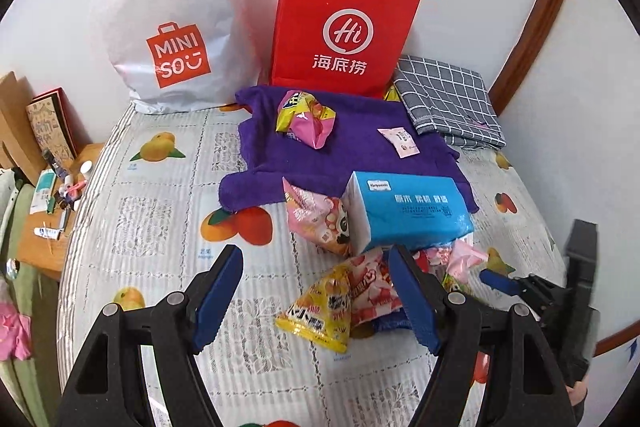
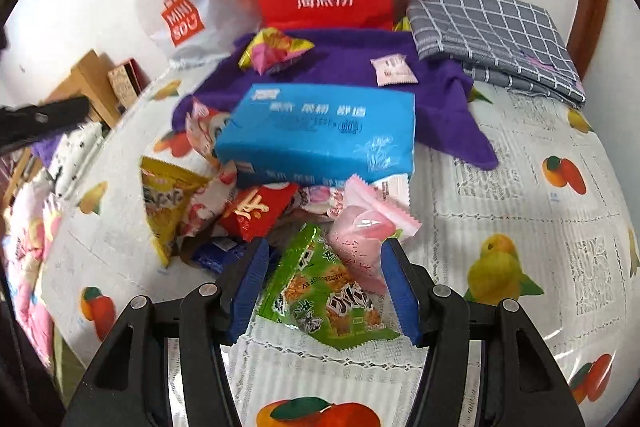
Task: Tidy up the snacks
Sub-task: 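Move both open tools back toward the snack pile, then grasp the green snack bag with the right tool while the left tool grasps the yellow chip bag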
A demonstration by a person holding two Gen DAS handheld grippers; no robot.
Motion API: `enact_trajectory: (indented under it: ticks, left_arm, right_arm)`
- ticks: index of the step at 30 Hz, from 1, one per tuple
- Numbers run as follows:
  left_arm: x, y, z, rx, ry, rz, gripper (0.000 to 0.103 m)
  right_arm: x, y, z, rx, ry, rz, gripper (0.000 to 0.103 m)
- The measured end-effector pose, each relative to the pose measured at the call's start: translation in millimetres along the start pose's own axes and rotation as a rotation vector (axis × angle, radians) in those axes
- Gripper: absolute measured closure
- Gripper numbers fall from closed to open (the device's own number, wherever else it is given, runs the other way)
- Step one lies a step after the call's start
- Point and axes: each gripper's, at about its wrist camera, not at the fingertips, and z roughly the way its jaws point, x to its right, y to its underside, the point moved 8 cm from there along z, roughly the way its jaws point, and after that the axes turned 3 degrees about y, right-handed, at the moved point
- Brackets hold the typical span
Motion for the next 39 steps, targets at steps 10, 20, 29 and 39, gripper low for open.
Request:
enact_trajectory:
  ticks: [10,20,29,39]
  left_arm:
    - [-3,20,5,-0.021,0.019,-0.012,0.029]
    - [-4,31,22,-0.057,0.008,-0.003,0.029]
    - [-1,45,57,-0.118,0.000,0.021,0.031]
    - [-2,53,101,-0.179,0.007,0.023,0.051]
  right_arm:
    - [-4,32,7,-0.015,0.004,-0.022,0.044]
    - [-6,34,13,0.019,0.005,-0.060,0.040]
    - [1,33,2,0.053,-0.007,-0.013,0.046]
    - [17,23,-21,0.110,-0.010,0.049,0.047]
